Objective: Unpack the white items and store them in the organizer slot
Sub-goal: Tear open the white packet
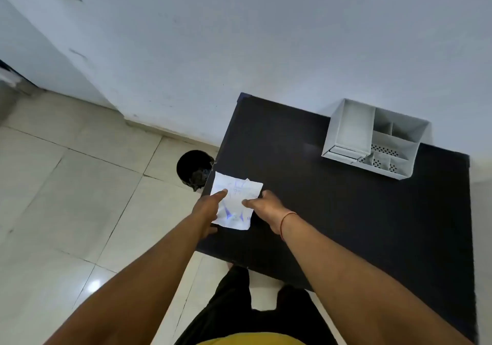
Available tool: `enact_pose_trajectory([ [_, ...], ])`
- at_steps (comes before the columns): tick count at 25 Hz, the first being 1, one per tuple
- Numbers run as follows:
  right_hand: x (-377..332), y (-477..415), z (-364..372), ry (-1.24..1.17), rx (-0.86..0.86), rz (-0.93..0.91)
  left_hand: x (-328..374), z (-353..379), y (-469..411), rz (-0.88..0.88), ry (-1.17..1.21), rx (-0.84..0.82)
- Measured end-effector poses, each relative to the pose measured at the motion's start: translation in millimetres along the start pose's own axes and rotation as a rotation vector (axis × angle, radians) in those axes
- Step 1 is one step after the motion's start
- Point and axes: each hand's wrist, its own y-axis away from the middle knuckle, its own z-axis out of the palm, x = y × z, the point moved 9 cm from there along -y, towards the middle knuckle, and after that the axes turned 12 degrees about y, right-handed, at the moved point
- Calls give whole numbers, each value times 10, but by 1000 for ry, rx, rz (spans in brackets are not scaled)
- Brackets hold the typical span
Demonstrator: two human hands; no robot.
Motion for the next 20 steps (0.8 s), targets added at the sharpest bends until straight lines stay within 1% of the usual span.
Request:
enact_pose_trajectory([
  [4, 155, -243, 112, -137, 16, 177, 27, 51, -126, -18, -55, -12],
  [6, 110, -289, 85, -122, 29, 180, 57, 89, -186, -37, -71, -47],
  [7, 30, -295, 24, -58, 63, 132, 70, 115, -203, -60, -53, -86],
  [9, -256, -186, -123, 203, 167, -91, 109, 217, -166, -128, 39, -192],
  [12, -749, 338, -265, 677, 339, -570, 320, 433, -55, -148, 326, -381],
  [13, -824, 542, -272, 802, 359, -697, 415, 519, 11, -142, 404, -448],
  [14, -830, 697, -283, 889, 348, -770, 501, 605, 88, -140, 450, -503],
  [15, -810, 822, -317, 930, 313, -786, 567, 689, 167, -143, 466, -543],
  [16, -780, 918, -403, 895, 275, -751, 629, 768, 242, -140, 474, -569],
  [17, -776, 1003, -521, 804, 256, -695, 692, 848, 305, -133, 465, -588],
  [18, -780, 1067, -659, 703, 277, -639, 751, 927, 366, -117, 451, -611],
  [19, -789, 1124, -813, 634, 335, -594, 804, 1011, 435, -96, 426, -637],
  [20, -797, 1157, -951, 617, 405, -558, 857, 1085, 507, -71, 397, -666],
])
